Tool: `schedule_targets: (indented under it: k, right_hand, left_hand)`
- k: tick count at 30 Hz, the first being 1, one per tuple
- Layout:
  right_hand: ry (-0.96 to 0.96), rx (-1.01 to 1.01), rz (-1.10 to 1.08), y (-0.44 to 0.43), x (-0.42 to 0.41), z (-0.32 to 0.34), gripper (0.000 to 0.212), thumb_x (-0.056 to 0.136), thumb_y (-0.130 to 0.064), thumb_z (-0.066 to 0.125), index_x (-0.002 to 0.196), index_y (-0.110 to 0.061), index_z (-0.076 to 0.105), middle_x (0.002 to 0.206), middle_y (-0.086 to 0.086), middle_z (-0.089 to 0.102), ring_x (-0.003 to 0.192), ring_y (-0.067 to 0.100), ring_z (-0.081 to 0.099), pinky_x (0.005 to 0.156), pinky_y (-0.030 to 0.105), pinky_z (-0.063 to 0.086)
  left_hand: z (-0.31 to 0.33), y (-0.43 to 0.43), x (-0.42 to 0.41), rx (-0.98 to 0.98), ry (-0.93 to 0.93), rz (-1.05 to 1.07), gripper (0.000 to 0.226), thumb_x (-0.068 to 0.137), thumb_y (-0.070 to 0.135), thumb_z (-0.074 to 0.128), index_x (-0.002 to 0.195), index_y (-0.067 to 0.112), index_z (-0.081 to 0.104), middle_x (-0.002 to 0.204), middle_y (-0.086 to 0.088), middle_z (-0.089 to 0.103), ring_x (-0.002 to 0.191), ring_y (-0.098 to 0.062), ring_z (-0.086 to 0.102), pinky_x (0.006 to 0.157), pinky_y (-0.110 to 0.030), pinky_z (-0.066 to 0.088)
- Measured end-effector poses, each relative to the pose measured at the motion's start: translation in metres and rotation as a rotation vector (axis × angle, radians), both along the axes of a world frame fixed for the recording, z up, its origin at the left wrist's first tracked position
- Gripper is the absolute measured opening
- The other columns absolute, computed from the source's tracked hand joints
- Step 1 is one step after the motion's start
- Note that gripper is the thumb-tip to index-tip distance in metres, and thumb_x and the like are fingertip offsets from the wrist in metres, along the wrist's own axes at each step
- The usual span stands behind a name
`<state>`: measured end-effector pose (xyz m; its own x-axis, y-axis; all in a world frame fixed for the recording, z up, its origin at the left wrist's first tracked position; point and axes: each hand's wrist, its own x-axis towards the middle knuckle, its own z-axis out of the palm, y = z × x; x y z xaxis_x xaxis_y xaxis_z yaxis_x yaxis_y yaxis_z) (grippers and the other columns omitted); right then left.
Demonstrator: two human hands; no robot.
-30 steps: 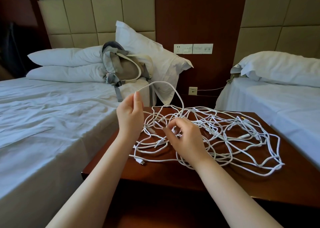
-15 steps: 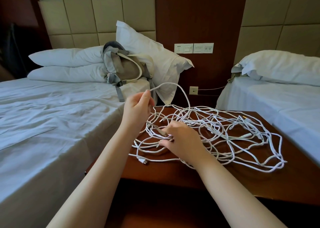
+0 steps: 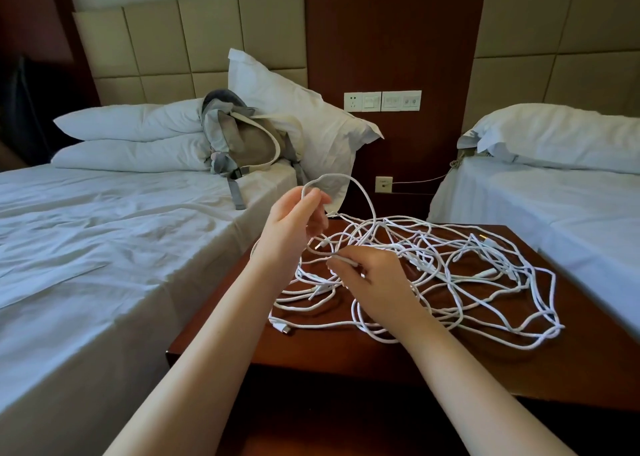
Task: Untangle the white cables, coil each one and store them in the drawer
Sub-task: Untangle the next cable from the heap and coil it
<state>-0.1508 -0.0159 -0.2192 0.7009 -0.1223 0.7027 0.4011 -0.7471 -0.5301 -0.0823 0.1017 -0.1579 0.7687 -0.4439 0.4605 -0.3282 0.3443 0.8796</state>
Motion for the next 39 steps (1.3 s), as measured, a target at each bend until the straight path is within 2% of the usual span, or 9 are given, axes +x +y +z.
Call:
schedule_targets:
  k: [6, 9, 14, 19, 24, 27, 31, 34, 39]
  right_hand:
    - [-0.042, 0.264, 0.053, 0.002, -0.007, 0.005, 0.026, 0.09, -0.032, 0.058, 0.08, -0.01, 0.066, 0.059, 0.006, 0.054, 0.056, 0.027, 0.052, 0.055, 0.045, 0.046]
    - [-0.008, 0.229, 0.087, 0.0, -0.011, 0.007, 0.024, 0.089, -0.031, 0.06, 0.076, -0.012, 0.066, 0.057, 0.006, 0.054, 0.054, 0.025, 0.05, 0.052, 0.042, 0.045]
    - [-0.255, 0.331, -0.102, -0.014, -0.017, 0.023, 0.015, 0.091, -0.022, 0.051, 0.086, -0.014, 0.064, 0.061, -0.001, 0.054, 0.052, 0.006, 0.047, 0.047, 0.021, 0.036]
    - [-0.407, -0.205, -0.275, -0.033, -0.015, 0.036, 0.04, 0.092, -0.021, 0.052, 0.131, -0.013, 0.052, 0.116, 0.007, 0.055, 0.104, 0.018, 0.051, 0.088, 0.022, 0.043]
    - [-0.452, -0.44, -0.347, -0.042, -0.014, 0.034, 0.02, 0.089, -0.015, 0.057, 0.099, -0.009, 0.072, 0.111, 0.009, 0.066, 0.106, 0.026, 0.057, 0.082, 0.04, 0.052]
    - [-0.465, -0.442, -0.393, -0.049, -0.014, 0.028, 0.014, 0.086, -0.009, 0.061, 0.093, -0.007, 0.073, 0.101, 0.005, 0.071, 0.103, 0.024, 0.062, 0.082, 0.04, 0.053]
    - [-0.473, -0.414, -0.398, -0.051, -0.017, 0.028, 0.015, 0.089, -0.012, 0.058, 0.092, -0.007, 0.072, 0.091, 0.003, 0.072, 0.098, 0.019, 0.063, 0.082, 0.03, 0.049]
    - [-0.466, -0.409, -0.39, -0.051, -0.017, 0.028, 0.018, 0.091, -0.014, 0.055, 0.091, -0.006, 0.071, 0.087, 0.004, 0.07, 0.089, 0.019, 0.064, 0.078, 0.028, 0.047]
    - [-0.443, -0.326, -0.356, -0.049, -0.018, 0.028, 0.023, 0.093, -0.017, 0.049, 0.095, -0.006, 0.069, 0.085, 0.002, 0.069, 0.083, 0.012, 0.057, 0.078, 0.02, 0.039]
  left_hand:
    - [-0.019, -0.003, -0.003, 0.298, -0.351, 0.114, 0.024, 0.096, 0.015, 0.048, 0.083, 0.024, 0.066, 0.101, 0.008, 0.058, 0.092, 0.006, 0.055, 0.079, -0.009, 0.039]
    - [-0.018, -0.007, -0.005, 0.23, -0.398, 0.161, 0.032, 0.097, 0.016, 0.042, 0.077, 0.023, 0.065, 0.095, 0.014, 0.06, 0.087, 0.009, 0.056, 0.078, -0.005, 0.039]
    - [-0.012, 0.0, -0.001, 0.204, -0.306, 0.162, 0.032, 0.096, 0.025, 0.039, 0.073, 0.016, 0.058, 0.061, 0.002, 0.064, 0.062, -0.023, 0.063, 0.065, -0.037, 0.051]
    - [-0.011, -0.001, -0.012, 0.555, -0.545, 0.244, 0.031, 0.1, 0.015, 0.036, 0.073, 0.012, 0.052, 0.053, 0.0, 0.052, 0.044, -0.009, 0.05, 0.048, -0.028, 0.044]
    - [-0.01, -0.004, -0.019, 0.593, -0.67, 0.198, 0.025, 0.096, 0.011, 0.044, 0.078, 0.0, 0.057, 0.059, -0.003, 0.052, 0.054, -0.017, 0.049, 0.055, -0.031, 0.042]
    - [-0.009, -0.005, -0.02, 0.523, -0.521, 0.198, 0.028, 0.096, 0.014, 0.046, 0.073, 0.003, 0.055, 0.059, -0.003, 0.053, 0.049, -0.006, 0.047, 0.051, -0.018, 0.04]
    - [-0.008, -0.008, -0.019, 0.329, -0.142, -0.094, 0.03, 0.099, 0.009, 0.041, 0.073, 0.009, 0.056, 0.061, 0.0, 0.058, 0.059, -0.013, 0.061, 0.061, -0.026, 0.053]
    - [-0.007, -0.008, -0.023, 0.286, 0.037, -0.301, 0.03, 0.101, 0.011, 0.035, 0.076, 0.007, 0.053, 0.049, 0.003, 0.043, 0.04, -0.008, 0.038, 0.04, -0.018, 0.035]
    - [-0.003, -0.003, -0.025, 0.403, 0.19, -0.509, 0.042, 0.094, 0.031, 0.042, 0.056, 0.014, 0.039, 0.048, 0.004, 0.025, 0.04, -0.007, 0.02, 0.038, -0.013, 0.016]
